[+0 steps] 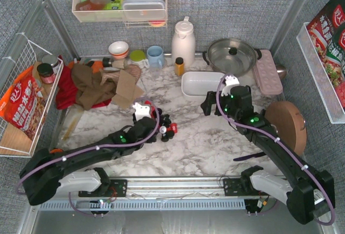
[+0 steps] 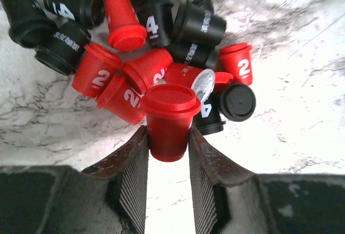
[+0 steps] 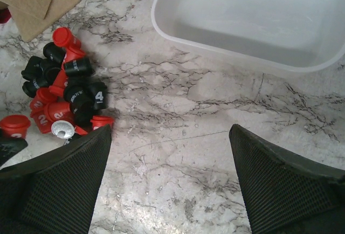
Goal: Mix the coffee capsules in the storage basket
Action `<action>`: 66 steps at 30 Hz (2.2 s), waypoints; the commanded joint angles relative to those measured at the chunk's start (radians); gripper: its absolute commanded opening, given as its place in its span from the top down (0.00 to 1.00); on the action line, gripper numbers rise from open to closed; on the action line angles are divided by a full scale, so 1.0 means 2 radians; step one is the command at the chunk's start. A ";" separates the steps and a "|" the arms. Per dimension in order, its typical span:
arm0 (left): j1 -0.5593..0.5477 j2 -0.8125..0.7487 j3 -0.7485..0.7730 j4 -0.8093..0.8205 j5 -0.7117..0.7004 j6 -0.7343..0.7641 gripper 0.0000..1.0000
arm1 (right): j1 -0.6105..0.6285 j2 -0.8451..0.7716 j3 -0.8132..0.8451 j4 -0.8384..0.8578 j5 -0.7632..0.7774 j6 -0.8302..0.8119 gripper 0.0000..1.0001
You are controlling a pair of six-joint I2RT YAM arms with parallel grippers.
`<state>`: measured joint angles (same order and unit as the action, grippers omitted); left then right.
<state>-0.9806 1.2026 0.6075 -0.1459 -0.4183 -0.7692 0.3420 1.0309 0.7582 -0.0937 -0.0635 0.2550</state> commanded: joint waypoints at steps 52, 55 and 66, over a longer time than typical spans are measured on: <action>-0.028 0.096 -0.008 0.518 0.236 0.377 0.65 | 0.115 0.023 0.054 -0.031 -0.077 0.084 0.43; -0.029 0.096 -0.006 0.518 0.234 0.378 0.65 | 0.115 0.023 0.053 -0.031 -0.076 0.086 0.47; -0.029 0.099 -0.007 0.517 0.211 0.375 0.51 | 0.116 0.025 0.056 -0.032 -0.071 0.093 0.56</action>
<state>-1.0374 1.3983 0.5873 0.8368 0.0338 -0.0151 0.5724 1.0786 0.8581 -0.1570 -0.2150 0.4305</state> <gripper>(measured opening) 0.460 0.461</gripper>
